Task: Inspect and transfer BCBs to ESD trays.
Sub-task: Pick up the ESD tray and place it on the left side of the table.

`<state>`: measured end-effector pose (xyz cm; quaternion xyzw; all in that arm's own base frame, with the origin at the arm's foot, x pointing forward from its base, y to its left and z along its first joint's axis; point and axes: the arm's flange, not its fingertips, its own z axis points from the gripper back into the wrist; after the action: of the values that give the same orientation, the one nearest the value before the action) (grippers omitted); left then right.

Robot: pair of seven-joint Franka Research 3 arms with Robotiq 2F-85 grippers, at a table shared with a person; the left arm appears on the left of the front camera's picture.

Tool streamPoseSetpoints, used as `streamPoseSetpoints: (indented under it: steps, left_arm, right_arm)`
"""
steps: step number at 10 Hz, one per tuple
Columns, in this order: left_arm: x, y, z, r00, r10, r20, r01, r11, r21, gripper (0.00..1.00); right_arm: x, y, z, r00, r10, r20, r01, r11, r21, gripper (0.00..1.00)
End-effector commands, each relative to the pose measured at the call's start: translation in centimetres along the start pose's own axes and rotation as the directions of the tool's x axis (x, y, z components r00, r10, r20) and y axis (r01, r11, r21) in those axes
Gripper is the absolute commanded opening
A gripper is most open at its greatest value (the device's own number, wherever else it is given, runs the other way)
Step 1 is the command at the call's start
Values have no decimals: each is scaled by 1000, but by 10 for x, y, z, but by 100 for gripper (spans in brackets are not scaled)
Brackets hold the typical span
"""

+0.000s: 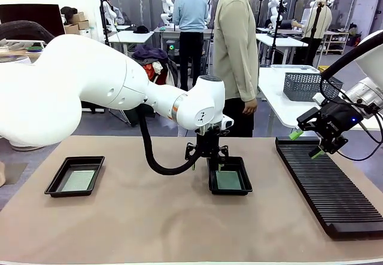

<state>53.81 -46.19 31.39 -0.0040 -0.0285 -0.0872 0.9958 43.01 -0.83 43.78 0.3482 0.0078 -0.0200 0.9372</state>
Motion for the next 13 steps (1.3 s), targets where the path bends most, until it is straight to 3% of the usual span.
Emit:
streamPoseSetpoints:
  steps: [1,4,13]
  left_arm:
    - [-2,1,3,1000,-2,1,2,1000,1,100]
    - [0,-2,1,1000,-2,2,2,1000,-1,100]
    - [1,3,0,998,20,-67,-22,999,-27,62]
  right_arm:
    - [-3,1,0,1000,-20,5,20,1000,-10,100]
    - [-3,1,0,1000,-20,5,20,1000,-10,100]
    - [-3,1,0,1000,-20,5,20,1000,-10,100]
